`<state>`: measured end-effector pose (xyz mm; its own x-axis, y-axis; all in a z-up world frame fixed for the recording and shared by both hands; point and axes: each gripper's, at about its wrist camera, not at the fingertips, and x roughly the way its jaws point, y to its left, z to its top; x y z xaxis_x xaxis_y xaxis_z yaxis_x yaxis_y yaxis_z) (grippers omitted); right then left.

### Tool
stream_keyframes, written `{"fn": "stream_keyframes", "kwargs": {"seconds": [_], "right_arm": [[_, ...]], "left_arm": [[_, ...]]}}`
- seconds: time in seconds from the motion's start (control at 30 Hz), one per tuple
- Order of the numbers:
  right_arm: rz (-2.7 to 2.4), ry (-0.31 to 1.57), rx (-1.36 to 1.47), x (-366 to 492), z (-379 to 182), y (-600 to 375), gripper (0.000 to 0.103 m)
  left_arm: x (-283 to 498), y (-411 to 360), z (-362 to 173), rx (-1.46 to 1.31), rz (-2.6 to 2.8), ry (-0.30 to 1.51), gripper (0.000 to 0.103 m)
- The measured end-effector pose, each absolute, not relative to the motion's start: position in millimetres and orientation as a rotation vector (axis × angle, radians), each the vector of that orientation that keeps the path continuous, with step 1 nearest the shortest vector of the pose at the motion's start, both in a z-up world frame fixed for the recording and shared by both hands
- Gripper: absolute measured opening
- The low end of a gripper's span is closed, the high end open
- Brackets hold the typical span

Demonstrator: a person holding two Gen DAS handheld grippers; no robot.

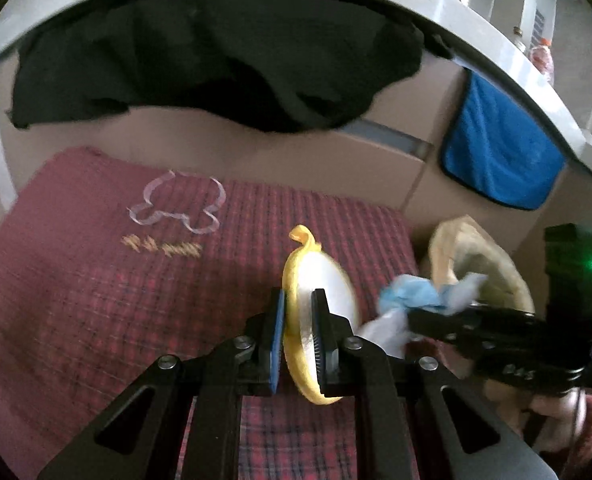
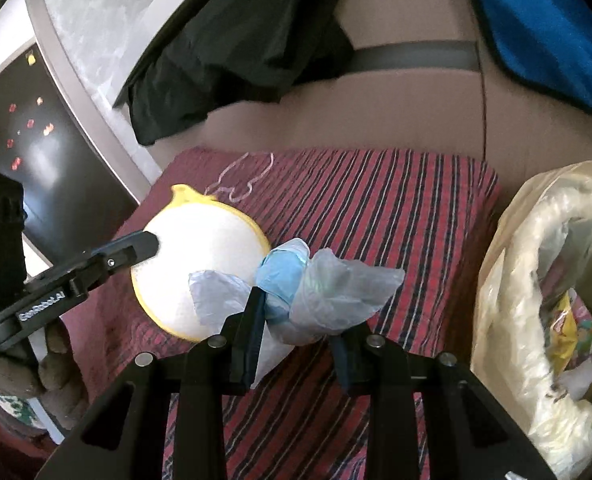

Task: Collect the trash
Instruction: 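Grasp the tissue and blue mask with the right gripper while the left gripper grasps the yellow-rimmed pad, then carry the yellow pad and tissue bundle over the bin and open both grippers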

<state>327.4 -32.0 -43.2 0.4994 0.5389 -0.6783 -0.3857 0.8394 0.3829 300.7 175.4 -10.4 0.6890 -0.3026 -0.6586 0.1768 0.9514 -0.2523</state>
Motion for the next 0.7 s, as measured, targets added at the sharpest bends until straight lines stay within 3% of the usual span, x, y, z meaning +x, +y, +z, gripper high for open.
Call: {"fn": "stream_keyframes", "kwargs": {"seconds": [0.3, 0.7], "right_arm": [[0.570, 0.912, 0.177, 318.5, -53.0, -28.3, 0.029], [0.510, 0.725, 0.157, 290.1, -5.2, -58.7, 0.029]], "left_arm": [[306.6, 162.3, -19.3, -0.247, -0.347, 0.832, 0.018], [274.2, 147.3, 16.3, -0.222, -0.198, 0.670, 0.013]]}}
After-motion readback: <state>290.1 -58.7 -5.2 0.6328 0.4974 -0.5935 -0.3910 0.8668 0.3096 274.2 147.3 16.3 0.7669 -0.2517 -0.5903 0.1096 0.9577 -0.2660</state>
